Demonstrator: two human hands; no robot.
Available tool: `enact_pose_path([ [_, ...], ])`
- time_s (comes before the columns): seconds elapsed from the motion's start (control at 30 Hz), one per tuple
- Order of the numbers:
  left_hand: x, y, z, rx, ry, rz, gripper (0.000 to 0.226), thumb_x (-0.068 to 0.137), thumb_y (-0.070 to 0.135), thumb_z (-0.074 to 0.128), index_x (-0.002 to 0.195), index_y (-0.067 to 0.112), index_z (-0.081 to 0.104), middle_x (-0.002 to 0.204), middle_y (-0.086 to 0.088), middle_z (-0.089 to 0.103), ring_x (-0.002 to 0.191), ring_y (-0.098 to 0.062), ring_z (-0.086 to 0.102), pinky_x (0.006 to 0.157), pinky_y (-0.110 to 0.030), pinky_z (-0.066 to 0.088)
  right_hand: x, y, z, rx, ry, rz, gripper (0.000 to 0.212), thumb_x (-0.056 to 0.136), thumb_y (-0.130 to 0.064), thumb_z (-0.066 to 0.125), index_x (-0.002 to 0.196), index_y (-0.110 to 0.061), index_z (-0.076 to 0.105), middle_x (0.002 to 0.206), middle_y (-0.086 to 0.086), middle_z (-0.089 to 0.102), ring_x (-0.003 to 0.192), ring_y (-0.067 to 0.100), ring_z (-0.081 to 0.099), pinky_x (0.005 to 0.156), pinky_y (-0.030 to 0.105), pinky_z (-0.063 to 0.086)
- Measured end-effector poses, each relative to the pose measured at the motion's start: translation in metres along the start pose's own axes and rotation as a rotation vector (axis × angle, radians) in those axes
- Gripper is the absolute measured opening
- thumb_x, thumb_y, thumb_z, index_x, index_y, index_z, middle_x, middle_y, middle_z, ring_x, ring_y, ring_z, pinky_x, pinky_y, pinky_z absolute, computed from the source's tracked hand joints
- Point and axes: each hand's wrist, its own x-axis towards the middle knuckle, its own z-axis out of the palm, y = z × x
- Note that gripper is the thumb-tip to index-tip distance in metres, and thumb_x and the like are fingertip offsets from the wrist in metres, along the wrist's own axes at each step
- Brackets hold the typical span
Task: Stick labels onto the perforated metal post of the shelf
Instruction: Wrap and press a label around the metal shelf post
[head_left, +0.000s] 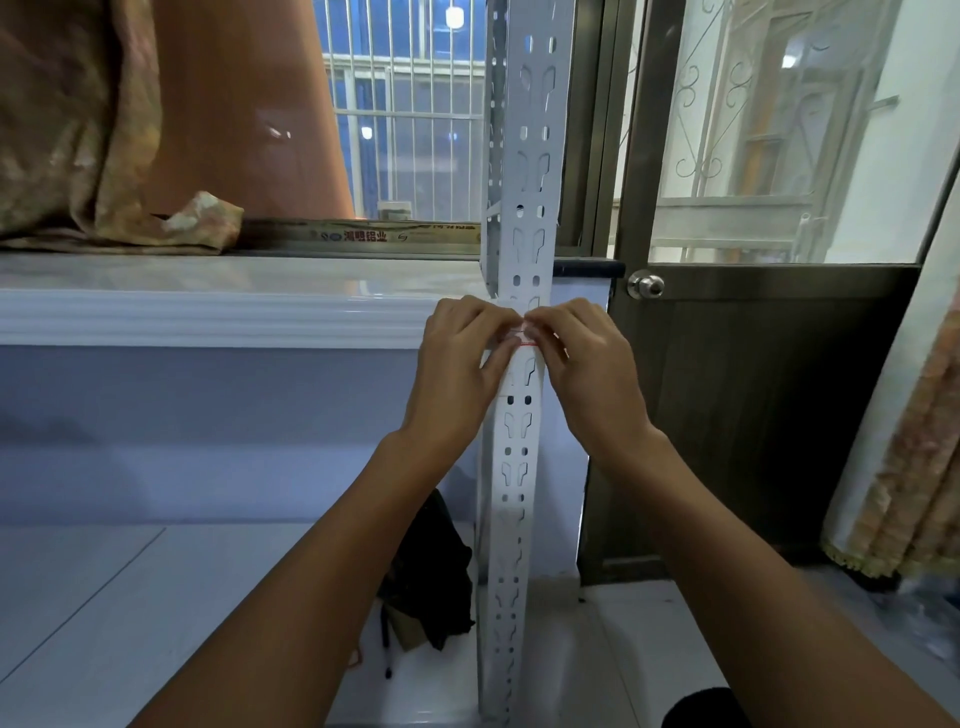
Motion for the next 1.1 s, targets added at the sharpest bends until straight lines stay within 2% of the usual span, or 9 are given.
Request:
enact_pose_path([
  [0.07,-0.001,0.0,-0.001,-0.002,0.005,-0.006,0.012,0.091,0.013,0.072,0.104,0.013,0.072,0.098,0.0,0.065,0.098,-0.015,0.051,0.085,-0.017,0.039,0.0,-0.002,0.001,0.004,0.008,0.028,0.011,0.098,-0.013,0.063,0.105,-0.007,0.07,0.1,0.006,0.067,0.093,0.018,0.06,0.082,0.02,0.043],
  [0.2,-0.002,-0.001,-0.001,0.006,-0.007,-0.008,0.012,0.092,0.012,0.072,0.103,0.013,0.072,0.099,0.001,0.065,0.097,-0.013,0.051,0.084,-0.007,0.034,0.001,-0.002,0.0,0.05,0.021,0.079,0.007,0.097,-0.014,0.066,0.098,-0.008,0.068,0.096,0.005,0.066,0.087,0.017,0.061,0.078,0.028,0.053],
  [0.27,-0.001,-0.001,-0.001,0.009,-0.007,-0.008,0.011,0.091,0.012,0.072,0.103,0.013,0.072,0.098,0.001,0.065,0.097,-0.012,0.05,0.084,-0.007,0.034,0.002,-0.002,-0.003,0.075,0.008,0.112,0.008,0.096,-0.015,0.067,0.096,-0.007,0.067,0.093,0.004,0.066,0.085,0.016,0.061,0.077,0.031,0.054],
  [0.4,-0.001,-0.002,0.0,0.02,-0.006,-0.002,0.011,0.091,0.012,0.072,0.102,0.014,0.072,0.097,0.002,0.065,0.097,-0.011,0.048,0.084,-0.009,0.034,0.003,-0.002,-0.006,0.118,-0.012,0.175,0.011,0.095,-0.019,0.068,0.091,-0.009,0.066,0.086,0.001,0.064,0.076,0.012,0.058,0.07,0.024,0.051],
  [0.5,0.0,-0.001,-0.001,0.018,-0.007,-0.009,0.011,0.091,0.012,0.072,0.101,0.013,0.072,0.097,0.001,0.065,0.096,-0.009,0.047,0.083,-0.008,0.036,0.0,0.0,-0.007,0.131,0.012,0.2,0.01,0.096,-0.023,0.067,0.093,-0.014,0.063,0.085,-0.002,0.063,0.074,0.011,0.058,0.068,0.025,0.052],
  [0.67,0.0,0.0,-0.002,0.006,-0.007,-0.01,0.012,0.091,0.013,0.072,0.103,0.013,0.072,0.097,0.001,0.065,0.096,-0.008,0.048,0.085,-0.006,0.035,-0.002,0.002,-0.003,0.098,-0.017,0.065,0.022,0.098,-0.016,0.065,0.118,-0.008,0.069,0.108,0.006,0.065,0.096,0.018,0.062,0.083,0.035,0.056],
  [0.87,-0.001,-0.002,-0.001,0.011,-0.011,-0.003,0.01,0.092,0.012,0.072,0.101,0.014,0.072,0.096,0.003,0.064,0.095,-0.009,0.048,0.085,-0.016,0.039,0.009,0.002,-0.005,-0.086,-0.05,-0.131,0.01,0.09,-0.006,0.072,0.097,0.001,0.071,0.092,0.013,0.066,0.081,0.027,0.064,0.07,0.04,0.058],
  [0.93,-0.001,-0.001,0.0,0.004,-0.006,-0.005,0.01,0.091,0.013,0.072,0.101,0.014,0.072,0.096,0.003,0.064,0.094,-0.009,0.048,0.085,-0.016,0.038,0.011,0.0,-0.004,-0.12,-0.084,-0.111,0.007,0.094,-0.007,0.067,0.098,-0.001,0.069,0.093,0.013,0.065,0.082,0.027,0.063,0.071,0.042,0.057],
  [1.1,-0.002,0.003,0.0,-0.012,0.001,-0.025,0.01,0.092,0.011,0.07,0.101,0.014,0.073,0.095,0.003,0.063,0.095,-0.011,0.049,0.084,-0.015,0.037,0.016,-0.004,-0.001,-0.1,-0.135,-0.029,0.009,0.097,-0.012,0.059,0.097,-0.004,0.062,0.096,0.011,0.059,0.085,0.025,0.056,0.075,0.036,0.05],
])
